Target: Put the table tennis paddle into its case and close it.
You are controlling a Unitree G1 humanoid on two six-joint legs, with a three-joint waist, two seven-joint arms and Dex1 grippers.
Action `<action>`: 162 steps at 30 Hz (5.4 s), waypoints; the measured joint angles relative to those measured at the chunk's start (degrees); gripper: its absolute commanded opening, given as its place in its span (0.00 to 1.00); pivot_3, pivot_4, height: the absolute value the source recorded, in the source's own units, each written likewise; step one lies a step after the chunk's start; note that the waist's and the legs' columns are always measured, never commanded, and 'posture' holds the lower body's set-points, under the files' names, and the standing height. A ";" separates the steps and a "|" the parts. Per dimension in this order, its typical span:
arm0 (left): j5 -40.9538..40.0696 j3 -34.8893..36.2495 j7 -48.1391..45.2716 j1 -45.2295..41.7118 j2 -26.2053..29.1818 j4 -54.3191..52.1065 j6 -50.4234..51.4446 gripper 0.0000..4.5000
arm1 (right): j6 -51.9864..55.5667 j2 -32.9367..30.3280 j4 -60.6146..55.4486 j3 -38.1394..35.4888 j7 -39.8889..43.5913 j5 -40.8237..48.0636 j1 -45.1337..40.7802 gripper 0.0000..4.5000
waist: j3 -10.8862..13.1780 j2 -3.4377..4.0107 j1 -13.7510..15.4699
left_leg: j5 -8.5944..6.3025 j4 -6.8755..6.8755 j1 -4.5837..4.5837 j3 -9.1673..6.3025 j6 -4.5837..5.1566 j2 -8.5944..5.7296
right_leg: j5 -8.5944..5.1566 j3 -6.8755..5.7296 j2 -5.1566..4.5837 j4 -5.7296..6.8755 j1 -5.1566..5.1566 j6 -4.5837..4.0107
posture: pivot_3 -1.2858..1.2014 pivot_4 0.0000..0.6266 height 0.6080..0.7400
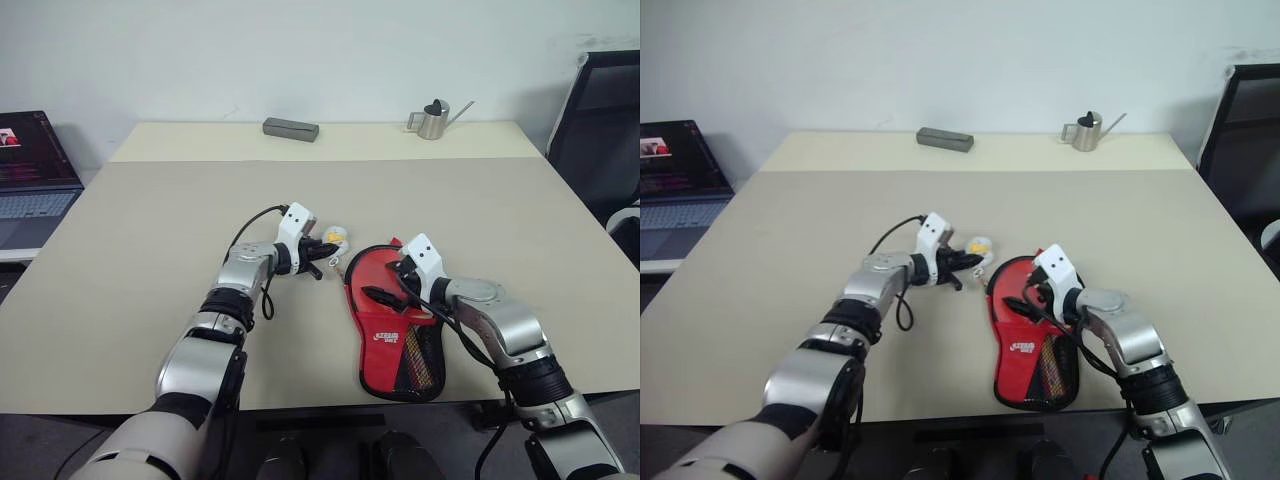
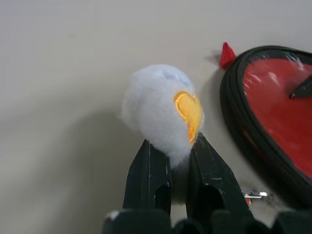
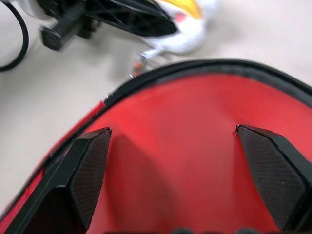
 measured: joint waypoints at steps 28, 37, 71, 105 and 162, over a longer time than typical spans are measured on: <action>6.54 -4.41 2.35 -13.66 -4.94 15.44 -7.79 0.02 | -4.78 4.10 3.52 4.42 -1.67 -7.16 -0.01 1.00 | -0.42 -0.23 -0.51 | 0.11 0.02 0.27 0.05 -0.09 0.09 | 0.05 0.04 0.11 -0.01 0.20 0.06 | 0.52 0.24 1.00; 9.72 -3.99 8.61 -16.26 -6.25 23.67 -11.44 0.02 | -4.78 5.01 2.58 4.41 -2.80 -7.62 1.16 1.00 | -0.56 -0.26 -0.49 | 0.12 0.03 0.29 0.03 -0.09 0.07 | 0.07 0.03 0.11 0.00 0.24 0.11 | 0.52 0.24 1.00; 15.93 -1.59 20.86 -18.34 -13.52 27.41 -13.04 0.02 | 1.29 1.83 -10.24 1.66 -6.28 -5.87 10.40 1.00 | -0.96 -0.25 1.27 | 0.11 -0.01 0.29 -0.03 -0.11 -0.03 | 0.09 -0.06 0.00 -0.41 0.51 0.18 | 0.52 0.24 1.00; 25.44 -2.73 36.51 -24.46 -21.75 29.32 -13.75 0.02 | 12.90 6.95 -29.12 0.35 -19.15 -4.50 22.81 1.00 | -1.01 -0.26 1.40 | 0.06 -0.14 0.06 -0.10 -0.16 -0.08 | 0.21 -0.14 -0.07 -1.06 0.57 0.42 | 0.52 0.24 1.00; 8.89 7.95 -5.68 -11.02 -1.87 16.60 -13.50 0.99 | 9.38 5.62 -14.98 -0.25 -12.87 -2.55 11.53 1.00 | -1.11 -0.23 -0.33 | 0.07 -0.17 0.56 0.14 -0.17 0.08 | 0.38 -0.02 -0.04 -1.00 0.84 0.54 | 0.52 0.24 1.00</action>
